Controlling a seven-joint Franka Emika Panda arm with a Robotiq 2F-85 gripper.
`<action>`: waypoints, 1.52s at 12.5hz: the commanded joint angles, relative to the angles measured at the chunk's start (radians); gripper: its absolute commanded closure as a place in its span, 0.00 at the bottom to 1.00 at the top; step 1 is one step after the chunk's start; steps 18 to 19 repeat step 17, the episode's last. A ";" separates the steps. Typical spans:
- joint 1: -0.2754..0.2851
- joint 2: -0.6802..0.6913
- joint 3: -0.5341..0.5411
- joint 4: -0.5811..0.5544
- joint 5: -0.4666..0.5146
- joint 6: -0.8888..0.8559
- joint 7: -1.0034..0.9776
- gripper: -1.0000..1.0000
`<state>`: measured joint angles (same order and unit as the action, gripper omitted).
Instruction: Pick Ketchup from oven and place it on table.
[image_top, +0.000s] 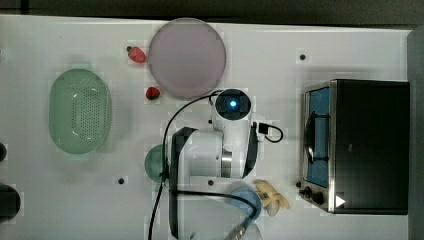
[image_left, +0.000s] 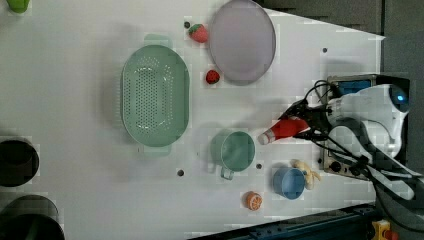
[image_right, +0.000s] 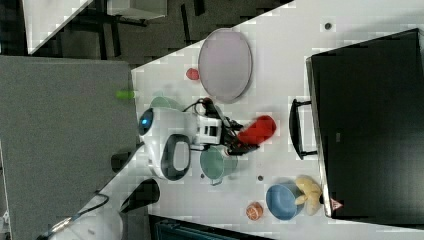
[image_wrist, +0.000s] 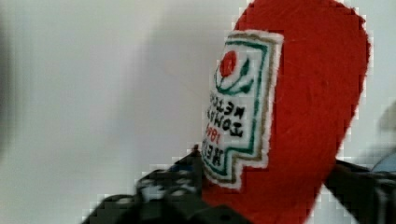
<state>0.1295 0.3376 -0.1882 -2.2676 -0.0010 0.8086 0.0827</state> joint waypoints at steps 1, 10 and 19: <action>0.028 0.002 0.010 0.009 0.005 0.065 0.003 0.00; 0.030 -0.372 0.017 0.242 0.002 -0.274 0.081 0.00; 0.029 -0.430 0.021 0.587 -0.010 -0.743 0.079 0.00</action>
